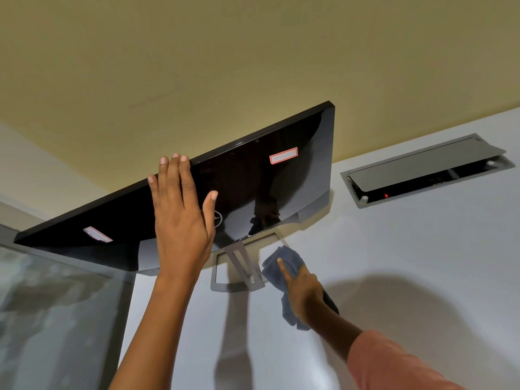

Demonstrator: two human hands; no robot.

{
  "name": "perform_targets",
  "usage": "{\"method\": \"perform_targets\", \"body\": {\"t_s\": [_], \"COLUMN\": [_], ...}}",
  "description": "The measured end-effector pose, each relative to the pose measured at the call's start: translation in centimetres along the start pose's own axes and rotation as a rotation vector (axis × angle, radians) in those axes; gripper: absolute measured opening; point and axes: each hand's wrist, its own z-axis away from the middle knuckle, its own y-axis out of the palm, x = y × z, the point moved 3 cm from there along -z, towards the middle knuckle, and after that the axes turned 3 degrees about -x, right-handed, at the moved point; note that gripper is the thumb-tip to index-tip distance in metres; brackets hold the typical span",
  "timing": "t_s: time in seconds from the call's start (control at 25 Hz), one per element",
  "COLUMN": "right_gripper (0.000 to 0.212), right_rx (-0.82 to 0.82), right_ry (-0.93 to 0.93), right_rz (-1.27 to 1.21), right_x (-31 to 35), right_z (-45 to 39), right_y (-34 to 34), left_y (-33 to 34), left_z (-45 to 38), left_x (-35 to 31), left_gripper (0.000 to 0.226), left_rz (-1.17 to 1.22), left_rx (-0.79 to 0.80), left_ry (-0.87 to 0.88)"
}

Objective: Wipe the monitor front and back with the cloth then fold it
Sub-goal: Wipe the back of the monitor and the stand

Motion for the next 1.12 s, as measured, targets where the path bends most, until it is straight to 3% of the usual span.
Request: {"method": "perform_targets", "body": {"t_s": [0.08, 0.16, 0.32, 0.52, 0.64, 0.76, 0.96, 1.12], "right_gripper": [0.063, 0.063, 0.055, 0.052, 0.053, 0.061, 0.059, 0.063], "right_rx": [0.104, 0.163, 0.399, 0.348, 0.255, 0.189, 0.334, 0.443], "right_ry": [-0.083, -0.053, 0.073, 0.042, -0.072, -0.175, -0.070, -0.027], "right_rz": [-0.004, -0.092, -0.573, -0.714, -0.620, -0.275, 0.172, 0.058], "right_x": [1.4, 2.3, 4.8, 7.7, 8.7, 7.8, 3.7, 4.8], "right_z": [1.0, 0.4, 0.7, 0.7, 0.5, 1.3, 1.6, 0.8], "right_y": [1.9, 1.7, -0.7, -3.2, -4.0, -2.6, 0.9, 0.4], "left_y": [0.1, 0.0, 0.1, 0.2, 0.1, 0.0, -0.1, -0.2], "left_z": [0.4, 0.3, 0.2, 0.2, 0.3, 0.2, 0.3, 0.3], "left_x": [0.4, 0.1, 0.1, -0.1, 0.0, -0.1, 0.1, 0.1], "left_gripper": [0.057, 0.056, 0.056, 0.056, 0.057, 0.057, 0.058, 0.057], "left_rz": [-0.014, -0.017, -0.015, -0.011, -0.009, -0.007, 0.000, -0.003], "left_rx": [-0.010, 0.000, -0.001, -0.011, 0.002, 0.011, 0.024, 0.021], "left_ry": [0.022, 0.030, 0.032, 0.013, 0.013, 0.002, 0.009, 0.012]}}
